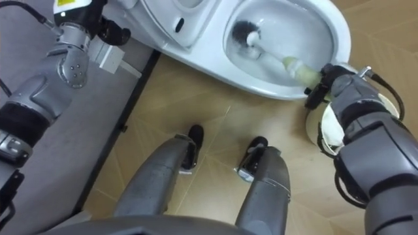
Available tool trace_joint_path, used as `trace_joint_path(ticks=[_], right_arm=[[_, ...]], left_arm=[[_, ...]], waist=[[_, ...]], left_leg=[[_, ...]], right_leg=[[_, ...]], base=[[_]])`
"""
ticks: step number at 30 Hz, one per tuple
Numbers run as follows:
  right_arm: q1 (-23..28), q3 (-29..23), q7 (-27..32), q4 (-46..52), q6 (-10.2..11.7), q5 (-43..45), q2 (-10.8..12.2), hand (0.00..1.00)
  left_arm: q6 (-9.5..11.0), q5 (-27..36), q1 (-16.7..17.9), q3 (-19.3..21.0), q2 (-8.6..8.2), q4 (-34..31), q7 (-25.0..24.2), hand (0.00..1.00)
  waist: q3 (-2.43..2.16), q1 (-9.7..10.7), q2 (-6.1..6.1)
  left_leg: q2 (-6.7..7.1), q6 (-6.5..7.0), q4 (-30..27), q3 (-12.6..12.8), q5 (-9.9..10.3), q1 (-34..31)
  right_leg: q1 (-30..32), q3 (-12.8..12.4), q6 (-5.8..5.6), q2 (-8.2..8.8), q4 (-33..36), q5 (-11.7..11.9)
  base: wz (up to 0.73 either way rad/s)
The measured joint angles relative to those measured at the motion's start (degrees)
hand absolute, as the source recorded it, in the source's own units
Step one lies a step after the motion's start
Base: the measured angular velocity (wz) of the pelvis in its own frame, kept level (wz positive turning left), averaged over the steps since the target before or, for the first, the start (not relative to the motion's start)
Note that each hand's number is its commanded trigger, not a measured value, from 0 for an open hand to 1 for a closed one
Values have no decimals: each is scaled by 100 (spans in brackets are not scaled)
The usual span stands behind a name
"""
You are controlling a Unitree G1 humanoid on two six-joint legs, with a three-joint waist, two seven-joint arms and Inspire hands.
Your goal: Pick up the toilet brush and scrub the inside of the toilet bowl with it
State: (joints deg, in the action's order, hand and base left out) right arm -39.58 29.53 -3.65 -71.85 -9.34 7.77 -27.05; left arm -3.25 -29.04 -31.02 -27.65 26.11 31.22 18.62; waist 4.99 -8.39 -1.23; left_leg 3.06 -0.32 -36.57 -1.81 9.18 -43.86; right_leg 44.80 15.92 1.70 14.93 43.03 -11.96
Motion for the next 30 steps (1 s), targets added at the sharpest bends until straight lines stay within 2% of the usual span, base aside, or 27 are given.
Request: trace_joint_path(ticks=[4,8,10,12,17,21,24,30], right_arm=[[-78,-30,37,-6,96,50,-58,100],[-86,133,-170,100,135,588,-6,100],[-66,307,-313,165,115,597,0,100],[-16,316,-455,349,43,784,-10,100],[35,366,-574,451,-77,817,-33,100],[96,371,-514,318,-71,783,27,100],[99,382,-342,248,-50,777,45,100],[13,238,-3,34,115,778,-60,100]], left_arm=[[18,10,-35,9,37,-2,-12,0],[67,5,-140,-15,10,126,-91,0],[86,8,-159,-18,17,127,-160,0],[78,9,-153,24,1,126,-175,0],[79,7,-136,48,-24,145,-270,0],[62,16,-82,52,-56,256,-270,0],[52,22,-63,52,-74,243,-250,0],[23,15,-59,57,-86,125,-150,0]], waist=[[-4,45,-55],[-4,27,-51],[-5,7,-20],[-6,-47,42],[-14,-125,193],[-14,-115,206],[-13,-73,210],[-5,-59,185]], left_leg=[[6,6,-72,3,6,-41],[4,13,-109,3,5,-49],[-24,19,-120,9,3,-48],[-67,19,-106,-2,3,-49],[-85,18,-72,14,4,-32],[-95,-21,46,28,-4,138],[-107,-33,97,46,-13,155],[-56,-39,136,-14,-57,37]], right_leg=[[24,3,-15,2,11,44],[3,11,-91,-15,-46,77],[-32,54,-87,-25,-90,98],[-59,40,-58,-108,-201,138],[-61,55,-71,-117,-241,180],[-169,50,-5,-121,-233,144],[-172,64,-3,-111,-225,104],[-45,40,23,-82,-180,94]], base=[[-1],[-5],[-4],[-9],[-5],[0],[3],[7]])
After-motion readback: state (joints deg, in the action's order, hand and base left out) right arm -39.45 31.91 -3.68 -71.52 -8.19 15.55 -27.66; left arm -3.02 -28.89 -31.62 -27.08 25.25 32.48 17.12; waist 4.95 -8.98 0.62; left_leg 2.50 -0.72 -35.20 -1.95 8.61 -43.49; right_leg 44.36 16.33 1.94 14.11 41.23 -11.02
